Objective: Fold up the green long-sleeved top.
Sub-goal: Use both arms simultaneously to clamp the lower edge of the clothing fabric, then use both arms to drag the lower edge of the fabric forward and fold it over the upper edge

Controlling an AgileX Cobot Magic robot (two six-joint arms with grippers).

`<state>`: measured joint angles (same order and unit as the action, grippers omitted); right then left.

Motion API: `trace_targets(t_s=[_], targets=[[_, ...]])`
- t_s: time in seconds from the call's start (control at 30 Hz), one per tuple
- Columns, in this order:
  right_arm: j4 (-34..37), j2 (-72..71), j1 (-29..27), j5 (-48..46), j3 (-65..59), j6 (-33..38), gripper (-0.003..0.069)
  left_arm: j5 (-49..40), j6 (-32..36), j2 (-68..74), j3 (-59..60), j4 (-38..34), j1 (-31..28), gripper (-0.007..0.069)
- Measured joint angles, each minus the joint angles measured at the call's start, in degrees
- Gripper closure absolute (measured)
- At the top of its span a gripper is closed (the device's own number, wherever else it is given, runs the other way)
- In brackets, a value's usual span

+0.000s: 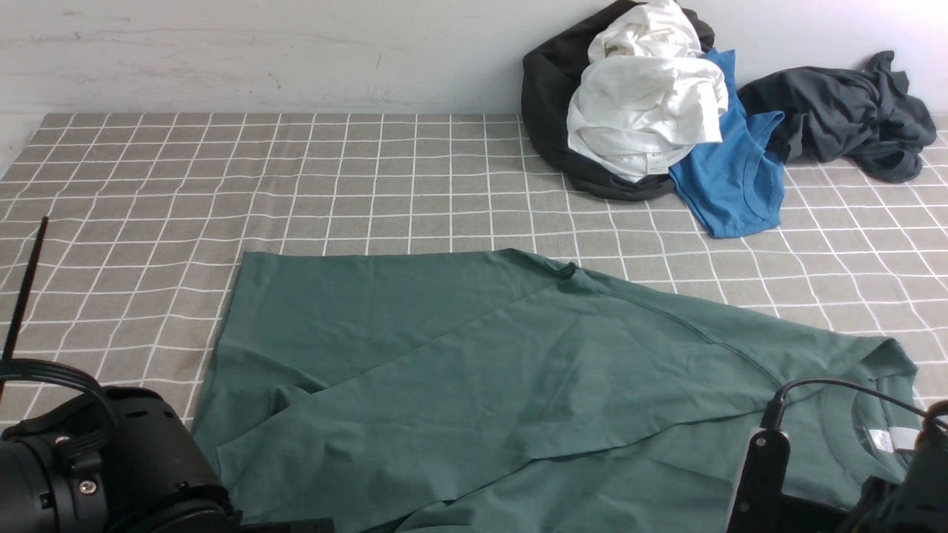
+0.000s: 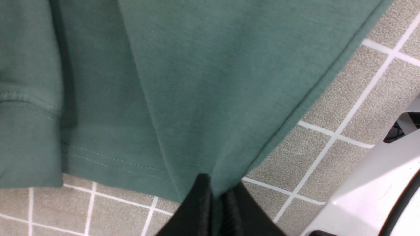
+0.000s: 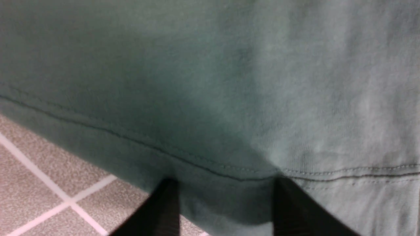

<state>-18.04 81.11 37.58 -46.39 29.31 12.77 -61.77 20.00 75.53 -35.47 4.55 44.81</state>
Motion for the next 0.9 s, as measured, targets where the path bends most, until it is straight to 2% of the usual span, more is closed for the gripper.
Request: trace_targets(t_s=[0.03,0.17,0.2,0.33,0.6,0.7,0.8,0.83,0.9], targets=[[-0.1,0.0,0.0,-0.1,0.0,0.2,0.0407,0.0,0.0,0.0,0.0,0.0,0.0,0.0622],[-0.1,-0.9,0.0,-0.8,0.8,0.5,0.0615,0.0,0.0,-0.7,0.0,0.1,0.0,0.0622],[-0.1,-1.6,0.0,-1.1,1.2,0.7,0.064,0.0,0.0,-1.1,0.0,0.4,0.0,0.0622],[-0.3,-4.1,0.0,-2.3,2.6,1.4,0.0666,-0.1,-0.2,-3.1,-0.4,2.4,0.0,0.0622],[-1.2,-5.2,-0.2,-8.1,9.2,2.6,0.0667,-1.7,-1.0,-4.0,-4.4,6.6,0.0,0.062],[-0.9,-5.2,-2.8,-8.8,14.3,3.5,0.0667,-3.7,-1.0,-4.0,-7.1,7.3,-1.4,0.0617],[1.8,-5.1,-8.2,-8.9,20.2,8.1,0.0667,-6.2,0.6,-4.0,-11.9,7.6,-7.3,0.0611],[2.0,-5.1,-8.6,-8.9,20.5,8.5,0.0667,-6.2,0.6,-4.0,-11.9,7.6,-7.6,0.0611],[6.2,-4.4,-13.4,-8.9,23.9,13.7,0.0667,-6.2,3.6,-3.7,-15.2,7.7,-12.2,0.0611]])
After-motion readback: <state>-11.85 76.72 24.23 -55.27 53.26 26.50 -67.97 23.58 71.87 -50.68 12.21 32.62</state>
